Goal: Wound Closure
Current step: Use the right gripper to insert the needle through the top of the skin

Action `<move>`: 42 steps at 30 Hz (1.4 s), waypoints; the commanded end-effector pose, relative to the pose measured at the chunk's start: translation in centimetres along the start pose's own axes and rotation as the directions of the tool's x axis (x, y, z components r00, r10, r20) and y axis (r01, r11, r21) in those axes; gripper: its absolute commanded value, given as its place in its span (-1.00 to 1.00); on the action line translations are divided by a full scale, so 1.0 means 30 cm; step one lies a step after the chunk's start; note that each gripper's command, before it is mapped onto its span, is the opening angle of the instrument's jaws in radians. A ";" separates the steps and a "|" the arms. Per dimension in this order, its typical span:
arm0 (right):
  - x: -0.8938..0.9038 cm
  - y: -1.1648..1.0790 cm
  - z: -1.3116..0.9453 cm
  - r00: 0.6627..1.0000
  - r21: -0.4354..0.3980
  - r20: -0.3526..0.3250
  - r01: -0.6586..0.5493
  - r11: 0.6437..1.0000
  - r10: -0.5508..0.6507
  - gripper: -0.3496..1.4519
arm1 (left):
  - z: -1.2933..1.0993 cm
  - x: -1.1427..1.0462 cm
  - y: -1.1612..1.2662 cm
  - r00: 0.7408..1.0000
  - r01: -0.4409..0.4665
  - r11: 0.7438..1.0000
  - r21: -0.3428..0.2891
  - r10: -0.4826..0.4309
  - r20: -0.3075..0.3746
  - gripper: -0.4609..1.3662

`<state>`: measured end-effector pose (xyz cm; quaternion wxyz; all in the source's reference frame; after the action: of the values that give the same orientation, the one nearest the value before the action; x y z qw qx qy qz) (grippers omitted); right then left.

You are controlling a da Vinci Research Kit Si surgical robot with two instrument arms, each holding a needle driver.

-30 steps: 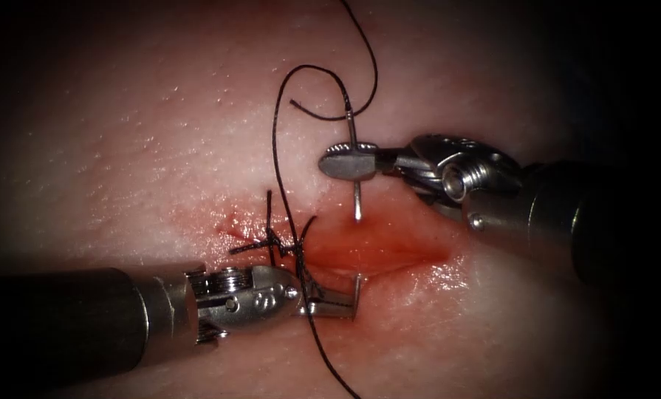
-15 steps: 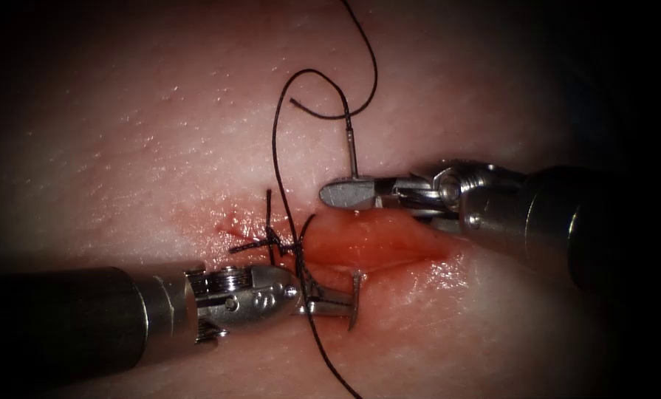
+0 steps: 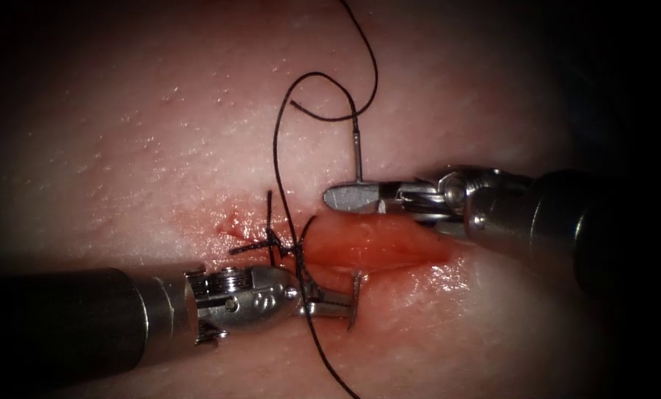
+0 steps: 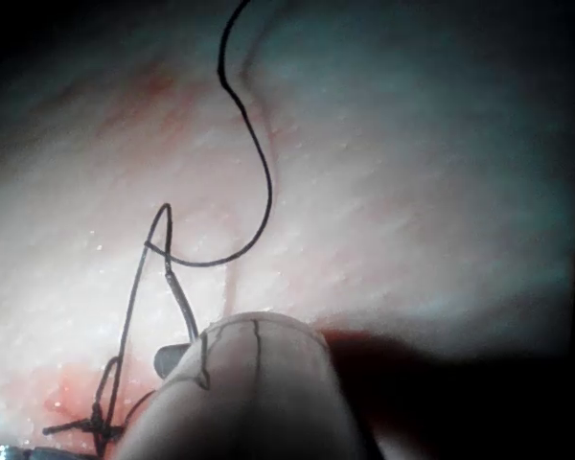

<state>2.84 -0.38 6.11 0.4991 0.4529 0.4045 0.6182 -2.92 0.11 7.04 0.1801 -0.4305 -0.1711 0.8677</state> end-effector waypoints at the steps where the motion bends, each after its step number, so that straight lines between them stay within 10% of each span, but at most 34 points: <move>1: 0.0016 0.0027 -0.0002 0.987 -0.003 -0.005 0.164 0.987 -0.164 -0.35 | -0.0002 0.0003 0.0000 1.000 0.001 1.000 -0.005 -0.001 0.001 -0.88; 12: 0.0119 0.0055 -0.0050 0.920 -0.037 -0.144 0.363 0.931 -0.364 0.48 | -0.0021 0.0003 0.0004 1.000 0.001 1.000 -0.002 -0.001 0.002 -0.88; 18: 0.0202 0.0058 -0.0096 0.822 -0.071 -0.183 0.537 0.841 -0.540 0.79 | -0.0029 0.0008 0.0002 1.000 -0.009 1.000 0.002 0.009 0.000 -0.88; 23: 0.0256 0.0047 -0.0140 0.722 -0.118 -0.171 0.661 0.741 -0.671 0.77 | -0.0029 0.0029 -0.0006 0.999 -0.034 0.999 0.009 0.034 -0.014 -0.88; 32: 0.0349 0.0050 -0.0266 0.427 -0.220 -0.102 0.871 0.439 -0.898 0.75 | -0.0060 0.0081 -0.0001 0.991 -0.119 0.992 0.032 0.121 -0.055 -0.88; 42: 0.0330 0.0072 -0.0323 0.391 -0.261 -0.083 0.879 0.399 -0.917 0.72 | -0.0047 0.0129 0.0006 0.973 -0.212 0.976 0.058 0.216 -0.075 -0.41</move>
<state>1.76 0.49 6.21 0.7449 0.0458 0.5801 0.3264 -3.03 0.29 6.67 0.0999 -0.4772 -0.0927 0.8682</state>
